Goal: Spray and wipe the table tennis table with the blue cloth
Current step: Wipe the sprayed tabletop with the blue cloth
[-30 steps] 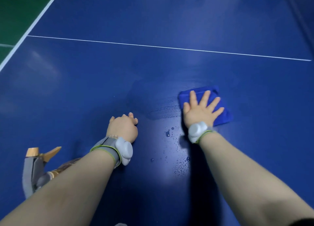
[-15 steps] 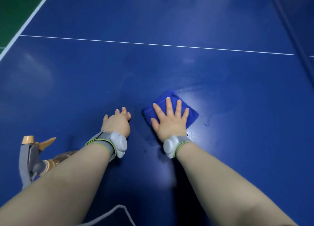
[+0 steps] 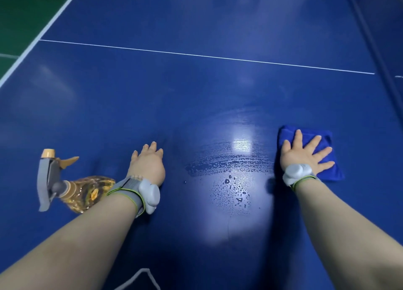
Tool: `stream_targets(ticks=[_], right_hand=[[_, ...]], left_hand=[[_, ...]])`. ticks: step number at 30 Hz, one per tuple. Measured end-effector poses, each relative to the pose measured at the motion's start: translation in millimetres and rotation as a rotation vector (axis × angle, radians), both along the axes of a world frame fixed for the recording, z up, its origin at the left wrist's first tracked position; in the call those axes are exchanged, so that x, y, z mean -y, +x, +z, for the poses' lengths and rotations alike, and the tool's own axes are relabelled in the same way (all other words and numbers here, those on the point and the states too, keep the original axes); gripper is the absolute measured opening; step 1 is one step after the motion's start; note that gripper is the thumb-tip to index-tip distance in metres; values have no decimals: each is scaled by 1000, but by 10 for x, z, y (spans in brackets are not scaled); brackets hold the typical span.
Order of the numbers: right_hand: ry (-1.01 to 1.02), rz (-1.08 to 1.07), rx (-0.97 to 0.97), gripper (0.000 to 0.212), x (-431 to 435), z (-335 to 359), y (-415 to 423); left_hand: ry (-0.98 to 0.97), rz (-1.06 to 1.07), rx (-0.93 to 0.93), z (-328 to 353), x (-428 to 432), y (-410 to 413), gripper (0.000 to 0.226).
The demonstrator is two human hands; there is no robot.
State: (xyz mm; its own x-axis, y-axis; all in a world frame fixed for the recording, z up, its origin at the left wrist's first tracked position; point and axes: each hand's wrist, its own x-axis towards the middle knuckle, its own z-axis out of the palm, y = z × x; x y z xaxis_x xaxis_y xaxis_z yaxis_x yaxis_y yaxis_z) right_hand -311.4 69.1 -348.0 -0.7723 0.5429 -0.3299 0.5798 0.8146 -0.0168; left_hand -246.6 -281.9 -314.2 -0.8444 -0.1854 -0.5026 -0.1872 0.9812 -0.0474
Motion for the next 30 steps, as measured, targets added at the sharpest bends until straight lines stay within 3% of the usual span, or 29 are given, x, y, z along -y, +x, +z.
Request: stream_targets(ticks=[5, 10, 13, 16, 18, 21, 30], right_hand=[[-28, 123, -51, 59, 626, 2, 144], [-85, 559, -55, 62, 1621, -36, 598], [-143, 887, -34, 63, 2071, -44, 1006], [-165, 1161, 0, 62, 2188, -67, 1241], [-173, 1227, -1, 62, 2126, -61, 1224], [-146, 1169, -19, 62, 1891, -46, 1127], [-47, 590, -10, 60, 325, 1, 663]], left_hand=[[17, 8, 5, 47, -27, 167, 66], [17, 78, 93, 96, -59, 268, 68], [38, 97, 50, 118, -71, 403, 64], [43, 97, 27, 158, -120, 538, 59], [34, 99, 33, 165, -161, 591, 58], [25, 107, 44, 149, -227, 652, 58], [-6, 113, 172, 136, -400, 795, 67]])
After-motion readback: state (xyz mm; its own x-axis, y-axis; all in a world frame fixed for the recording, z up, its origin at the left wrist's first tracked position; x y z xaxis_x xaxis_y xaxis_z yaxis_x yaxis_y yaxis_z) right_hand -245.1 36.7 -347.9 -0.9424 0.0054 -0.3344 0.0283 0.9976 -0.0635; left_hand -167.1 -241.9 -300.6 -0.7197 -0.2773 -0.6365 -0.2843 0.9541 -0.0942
